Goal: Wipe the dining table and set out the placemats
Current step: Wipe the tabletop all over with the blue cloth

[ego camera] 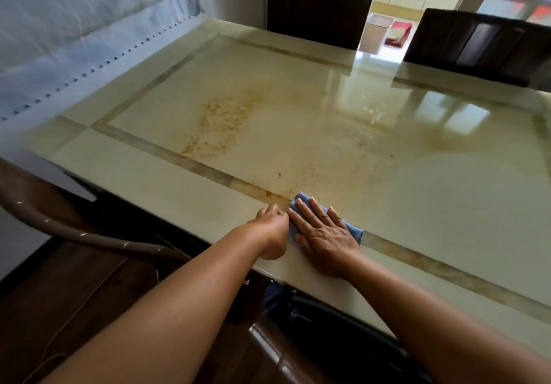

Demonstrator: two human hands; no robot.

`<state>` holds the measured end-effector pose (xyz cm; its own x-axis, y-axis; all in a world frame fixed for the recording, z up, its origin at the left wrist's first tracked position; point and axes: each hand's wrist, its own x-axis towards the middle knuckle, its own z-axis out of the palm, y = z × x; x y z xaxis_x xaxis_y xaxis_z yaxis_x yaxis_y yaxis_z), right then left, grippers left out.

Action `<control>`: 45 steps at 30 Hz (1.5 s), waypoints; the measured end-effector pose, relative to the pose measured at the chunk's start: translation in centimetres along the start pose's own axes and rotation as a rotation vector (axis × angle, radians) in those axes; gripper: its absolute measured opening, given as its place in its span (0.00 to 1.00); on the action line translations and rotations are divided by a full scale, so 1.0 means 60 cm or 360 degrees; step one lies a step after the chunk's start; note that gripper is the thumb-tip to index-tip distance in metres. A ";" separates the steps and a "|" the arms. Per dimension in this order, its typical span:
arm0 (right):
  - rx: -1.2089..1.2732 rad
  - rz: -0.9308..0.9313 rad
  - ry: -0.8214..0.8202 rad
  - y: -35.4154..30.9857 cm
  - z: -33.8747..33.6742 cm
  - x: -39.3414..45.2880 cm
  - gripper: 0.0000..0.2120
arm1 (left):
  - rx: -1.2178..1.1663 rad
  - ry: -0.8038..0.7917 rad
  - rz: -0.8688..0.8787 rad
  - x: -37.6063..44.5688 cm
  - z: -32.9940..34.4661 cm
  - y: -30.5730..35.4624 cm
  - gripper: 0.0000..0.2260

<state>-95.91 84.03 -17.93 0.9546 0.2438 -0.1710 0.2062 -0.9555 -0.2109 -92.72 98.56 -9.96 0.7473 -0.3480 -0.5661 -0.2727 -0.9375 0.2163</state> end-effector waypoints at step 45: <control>0.0159 0.0501 0.0091 0.199 -0.071 0.064 0.26 | 0.0234 0.0086 0.0401 0.220 -0.073 0.116 0.38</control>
<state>-88.87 72.86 -17.01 0.9793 -0.0731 -0.1888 -0.1200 -0.9607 -0.2501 -82.10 87.49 -12.44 0.6748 -0.5729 -0.4652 -0.5357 -0.8138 0.2252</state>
